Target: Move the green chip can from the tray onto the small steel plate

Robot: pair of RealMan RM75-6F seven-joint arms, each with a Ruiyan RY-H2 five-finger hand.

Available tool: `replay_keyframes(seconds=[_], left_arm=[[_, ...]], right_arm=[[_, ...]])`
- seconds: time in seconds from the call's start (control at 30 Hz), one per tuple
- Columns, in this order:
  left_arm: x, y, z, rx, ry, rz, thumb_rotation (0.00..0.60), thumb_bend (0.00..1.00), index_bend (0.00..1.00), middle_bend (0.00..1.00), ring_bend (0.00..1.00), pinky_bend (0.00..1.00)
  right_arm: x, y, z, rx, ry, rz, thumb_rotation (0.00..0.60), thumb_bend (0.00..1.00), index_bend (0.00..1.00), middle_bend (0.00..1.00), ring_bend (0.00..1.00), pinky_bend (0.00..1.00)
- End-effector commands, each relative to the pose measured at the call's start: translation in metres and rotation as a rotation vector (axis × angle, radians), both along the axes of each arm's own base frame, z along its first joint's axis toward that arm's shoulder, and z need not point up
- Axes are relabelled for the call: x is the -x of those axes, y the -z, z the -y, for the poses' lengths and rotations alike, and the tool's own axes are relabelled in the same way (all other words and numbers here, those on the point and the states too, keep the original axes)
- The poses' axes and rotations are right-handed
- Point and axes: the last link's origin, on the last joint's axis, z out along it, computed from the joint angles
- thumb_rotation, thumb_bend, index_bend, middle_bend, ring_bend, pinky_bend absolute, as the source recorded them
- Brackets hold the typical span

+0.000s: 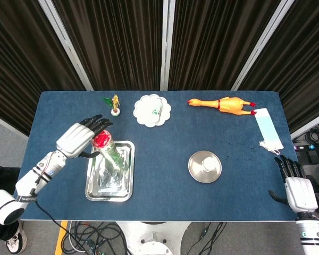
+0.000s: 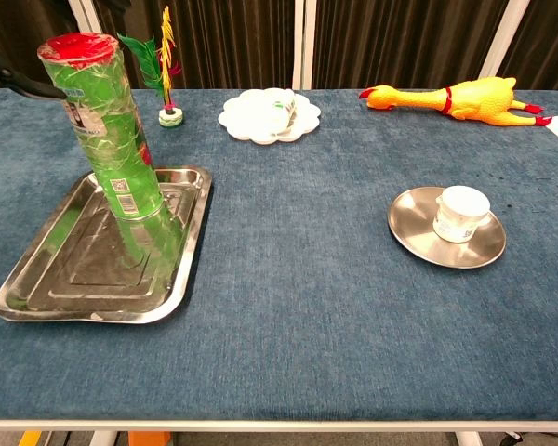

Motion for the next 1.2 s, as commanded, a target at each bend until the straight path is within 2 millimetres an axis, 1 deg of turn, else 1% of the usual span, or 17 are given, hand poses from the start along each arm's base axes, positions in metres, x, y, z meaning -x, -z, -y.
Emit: replay_keyframes(seconds=[0.03,0.13,0.27,0.33,0.43,0.5,0.6,0.73,0.83,0.9,1.0,1.13,1.2], left_arm=[[0.000,0.005,-0.002,0.003,-0.002,-0.002,0.600,0.17,0.17,0.15,0.09,0.32],[0.001,0.007,-0.003,-0.013,0.010,-0.013,0.600,0.19,0.25,0.22,0.16,0.42],[0.001,0.009,-0.005,-0.034,0.011,-0.008,0.600,0.19,0.33,0.29,0.25,0.52],[-0.001,0.010,-0.005,-0.042,0.012,-0.001,0.600,0.19,0.37,0.33,0.29,0.57],[-0.004,0.010,-0.006,-0.047,0.020,0.003,0.600,0.20,0.41,0.39,0.33,0.60],[-0.007,0.009,-0.006,-0.052,0.032,0.015,0.600,0.20,0.43,0.42,0.35,0.61],[-0.015,0.002,-0.009,-0.068,0.055,0.036,0.600,0.21,0.43,0.42,0.35,0.61],[-0.034,-0.009,-0.016,-0.074,0.086,0.058,0.600,0.21,0.43,0.43,0.35,0.61],[-0.051,-0.011,-0.023,-0.057,0.106,0.070,0.600,0.21,0.43,0.43,0.35,0.61],[-0.061,-0.008,-0.027,-0.047,0.120,0.078,0.600,0.21,0.43,0.43,0.35,0.61],[-0.079,0.001,-0.035,-0.024,0.147,0.095,0.600,0.22,0.43,0.43,0.35,0.61],[-0.099,0.020,-0.044,0.003,0.179,0.123,0.600,0.22,0.43,0.43,0.35,0.61],[-0.103,0.030,-0.049,0.015,0.179,0.132,0.600,0.22,0.43,0.43,0.35,0.61]], right_arm=[[0.001,0.000,0.000,0.001,0.003,0.000,0.600,0.13,0.00,0.00,0.00,0.00],[0.001,0.000,0.001,0.002,0.008,0.002,0.600,0.13,0.00,0.00,0.00,0.00],[0.001,0.000,0.001,0.002,0.010,0.004,0.600,0.14,0.00,0.00,0.00,0.00],[0.002,0.000,0.001,0.002,0.011,0.004,0.600,0.14,0.00,0.00,0.00,0.00],[0.002,-0.001,0.002,0.014,0.015,0.004,0.600,0.14,0.00,0.00,0.00,0.00],[0.003,-0.001,0.002,0.019,0.018,0.004,0.600,0.15,0.00,0.00,0.00,0.00],[0.003,0.000,0.002,0.019,0.020,0.002,0.600,0.15,0.00,0.00,0.00,0.00],[0.003,0.000,0.003,0.019,0.019,0.005,0.600,0.15,0.00,0.00,0.00,0.00],[0.003,0.001,0.003,0.017,0.021,0.008,0.600,0.15,0.00,0.00,0.00,0.00],[0.004,0.002,0.004,0.016,0.022,0.010,0.600,0.15,0.00,0.00,0.00,0.00],[0.004,0.002,0.004,0.014,0.023,0.012,0.600,0.15,0.00,0.00,0.00,0.00],[0.006,0.002,0.003,0.015,0.029,0.017,0.600,0.15,0.00,0.00,0.00,0.00],[0.007,0.002,0.003,0.015,0.032,0.020,0.600,0.15,0.00,0.00,0.00,0.00]])
